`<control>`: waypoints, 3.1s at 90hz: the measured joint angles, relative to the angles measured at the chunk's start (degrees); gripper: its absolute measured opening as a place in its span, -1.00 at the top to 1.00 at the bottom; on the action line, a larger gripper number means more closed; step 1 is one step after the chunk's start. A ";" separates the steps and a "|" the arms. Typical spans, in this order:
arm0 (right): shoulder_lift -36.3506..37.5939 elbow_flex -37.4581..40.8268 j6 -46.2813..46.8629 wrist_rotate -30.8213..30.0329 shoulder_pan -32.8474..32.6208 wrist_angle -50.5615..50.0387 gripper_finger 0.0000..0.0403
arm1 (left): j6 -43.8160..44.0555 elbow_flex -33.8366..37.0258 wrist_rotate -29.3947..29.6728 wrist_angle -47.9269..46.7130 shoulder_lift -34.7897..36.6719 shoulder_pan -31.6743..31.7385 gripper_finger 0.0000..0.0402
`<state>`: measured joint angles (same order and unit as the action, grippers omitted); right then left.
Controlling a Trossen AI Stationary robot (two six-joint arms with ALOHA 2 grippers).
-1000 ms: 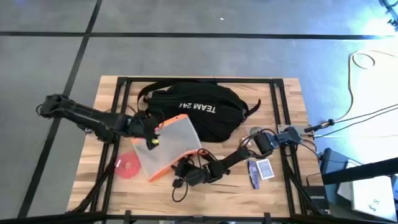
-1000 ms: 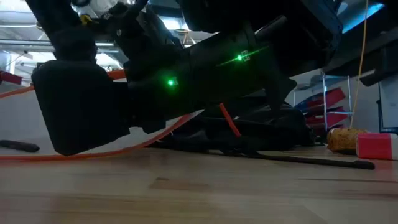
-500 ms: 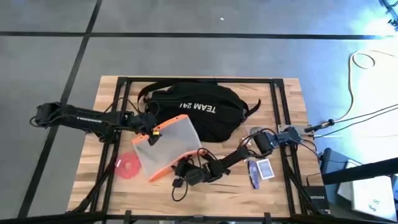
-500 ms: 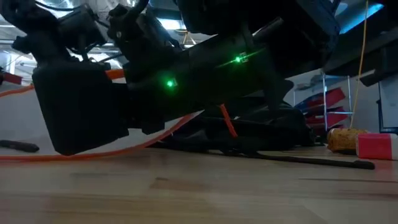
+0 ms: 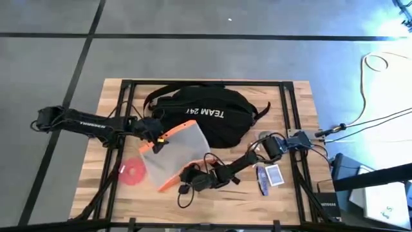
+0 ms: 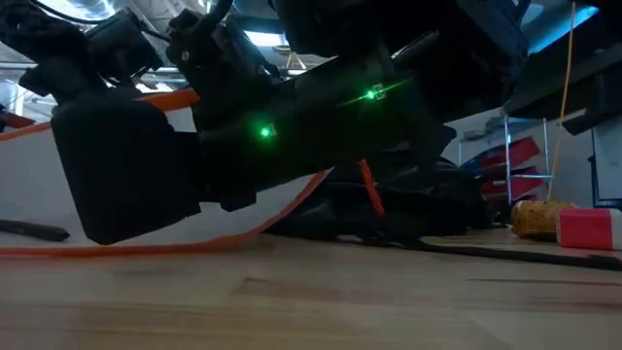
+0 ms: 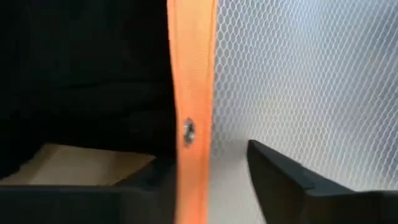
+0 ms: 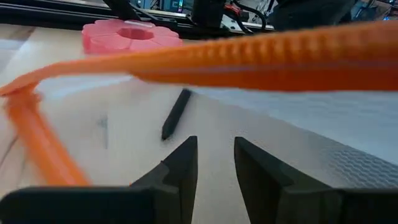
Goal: Unpack backpack
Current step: Remove the black pen from the white zip bag
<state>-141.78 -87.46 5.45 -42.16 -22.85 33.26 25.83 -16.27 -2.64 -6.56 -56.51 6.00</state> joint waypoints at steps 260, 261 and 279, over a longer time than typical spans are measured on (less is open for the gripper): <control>26.38 0.02 39.19 -14.61 -8.30 -90.87 1.00 | 11.90 -14.89 2.99 54.86 -29.88 -18.01 1.00; 26.64 0.02 40.46 -14.80 -8.69 -92.18 1.00 | 11.51 -15.28 2.94 54.86 -30.22 -18.01 1.00; 31.55 1.43 61.03 -16.09 -16.09 -111.76 1.00 | 8.13 -24.99 1.16 55.31 -39.17 -16.98 1.00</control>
<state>-110.23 -86.03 66.49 -58.26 -38.94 -78.50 33.96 -41.26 -1.47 48.75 -95.69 -10.98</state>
